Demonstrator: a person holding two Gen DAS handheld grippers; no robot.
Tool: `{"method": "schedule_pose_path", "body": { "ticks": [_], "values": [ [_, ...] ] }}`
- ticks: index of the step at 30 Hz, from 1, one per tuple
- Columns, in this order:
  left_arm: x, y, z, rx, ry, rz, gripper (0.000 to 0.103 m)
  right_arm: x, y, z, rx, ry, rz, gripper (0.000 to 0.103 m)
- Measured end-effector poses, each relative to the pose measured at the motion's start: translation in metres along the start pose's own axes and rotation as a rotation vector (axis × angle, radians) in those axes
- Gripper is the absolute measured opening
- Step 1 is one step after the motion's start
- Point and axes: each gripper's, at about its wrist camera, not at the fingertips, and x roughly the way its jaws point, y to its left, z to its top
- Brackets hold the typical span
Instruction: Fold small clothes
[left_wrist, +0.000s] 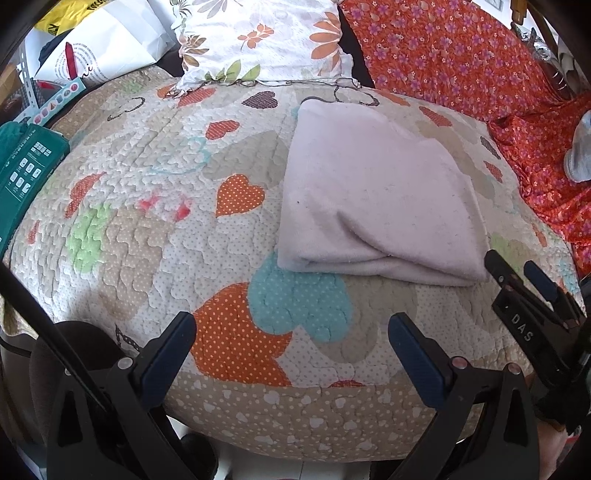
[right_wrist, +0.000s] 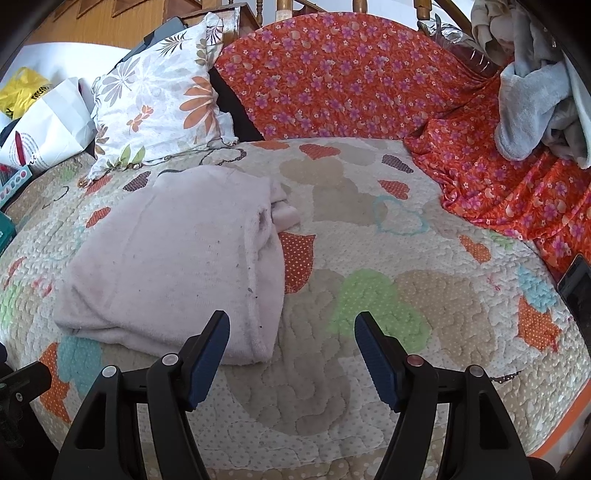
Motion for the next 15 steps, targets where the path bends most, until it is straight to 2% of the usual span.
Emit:
{"method": "schedule_pose_path", "body": {
  "ticks": [8, 15],
  "values": [
    [-0.006, 0.002, 0.008, -0.043, -0.011, -0.037, 0.103, 0.000, 0.001, 0.000, -0.008, 0.001, -0.001, 0.075],
    [-0.005, 0.004, 0.016, -0.037, -0.031, -0.010, 0.103, 0.001, -0.004, 0.002, 0.003, -0.003, -0.035, 0.075]
  ]
}}
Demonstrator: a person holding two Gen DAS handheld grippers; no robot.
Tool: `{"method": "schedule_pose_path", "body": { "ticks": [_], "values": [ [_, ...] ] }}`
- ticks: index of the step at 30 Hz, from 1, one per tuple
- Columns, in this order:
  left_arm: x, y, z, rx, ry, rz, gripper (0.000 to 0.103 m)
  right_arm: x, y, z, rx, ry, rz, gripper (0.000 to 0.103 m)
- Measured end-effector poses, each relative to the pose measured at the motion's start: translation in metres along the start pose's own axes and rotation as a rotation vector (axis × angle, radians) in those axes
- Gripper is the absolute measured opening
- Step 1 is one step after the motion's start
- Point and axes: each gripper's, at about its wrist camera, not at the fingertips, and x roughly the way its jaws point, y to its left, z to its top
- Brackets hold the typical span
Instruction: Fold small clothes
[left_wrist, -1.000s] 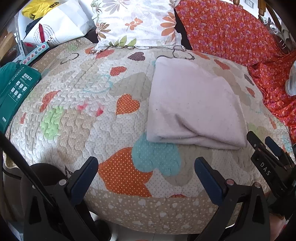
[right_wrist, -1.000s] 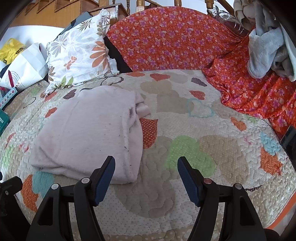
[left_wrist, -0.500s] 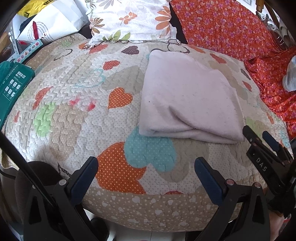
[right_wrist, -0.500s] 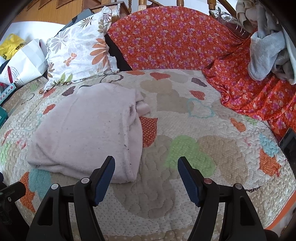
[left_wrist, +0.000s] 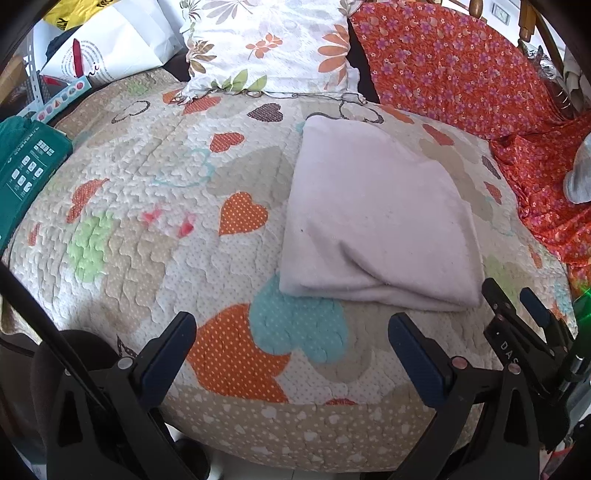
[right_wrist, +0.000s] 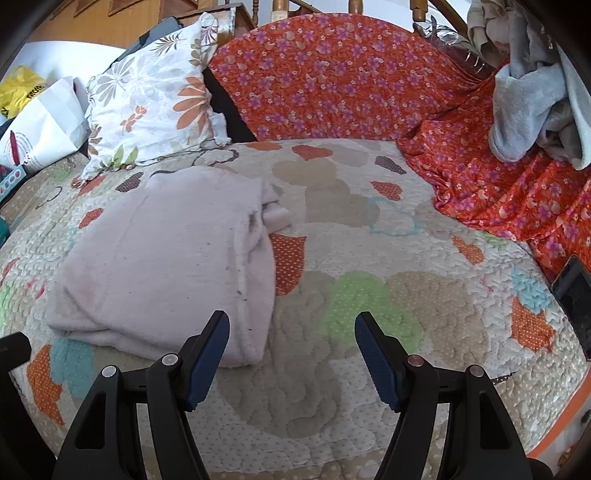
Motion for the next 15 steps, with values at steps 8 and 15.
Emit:
{"method": "schedule_pose_path", "body": {
  "ticks": [8, 15],
  "values": [
    [0.003, 0.005, 0.017, -0.027, -0.005, -0.052, 0.103, -0.007, 0.001, 0.013, -0.014, 0.017, -0.001, 0.076],
    [0.009, 0.014, 0.037, -0.094, 0.008, -0.129, 0.103, -0.018, 0.024, 0.043, -0.029, 0.009, -0.007, 0.082]
  ]
}}
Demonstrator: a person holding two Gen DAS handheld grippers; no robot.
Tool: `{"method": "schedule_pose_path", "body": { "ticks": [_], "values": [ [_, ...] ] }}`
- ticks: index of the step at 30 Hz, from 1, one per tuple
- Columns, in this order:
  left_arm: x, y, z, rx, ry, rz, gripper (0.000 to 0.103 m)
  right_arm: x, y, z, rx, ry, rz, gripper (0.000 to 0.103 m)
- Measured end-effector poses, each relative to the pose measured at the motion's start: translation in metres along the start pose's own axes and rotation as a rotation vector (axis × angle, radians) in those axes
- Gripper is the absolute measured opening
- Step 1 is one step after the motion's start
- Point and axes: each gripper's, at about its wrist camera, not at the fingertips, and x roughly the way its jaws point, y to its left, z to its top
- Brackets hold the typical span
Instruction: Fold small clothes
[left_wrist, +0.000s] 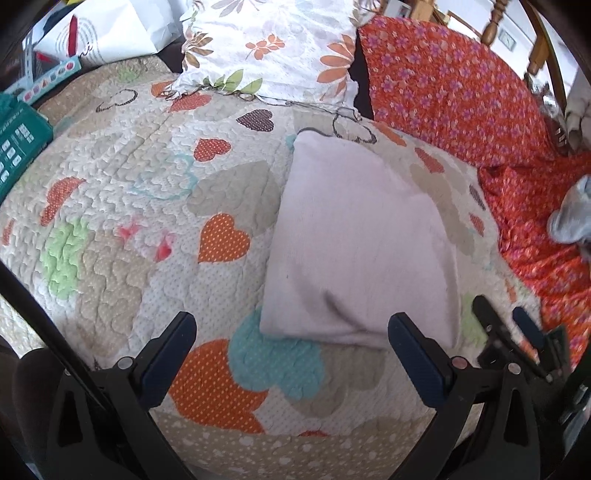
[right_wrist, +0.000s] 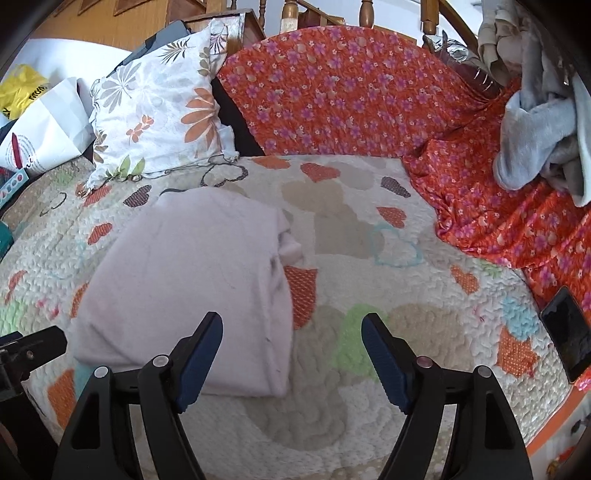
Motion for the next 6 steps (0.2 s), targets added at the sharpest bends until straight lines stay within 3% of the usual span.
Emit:
{"method": "schedule_pose_path", "body": {
  "ticks": [6],
  "values": [
    [0.006, 0.022, 0.022, -0.049, 0.021, -0.042, 0.103, 0.019, 0.016, 0.002, -0.034, 0.057, 0.012, 0.082]
  ]
}}
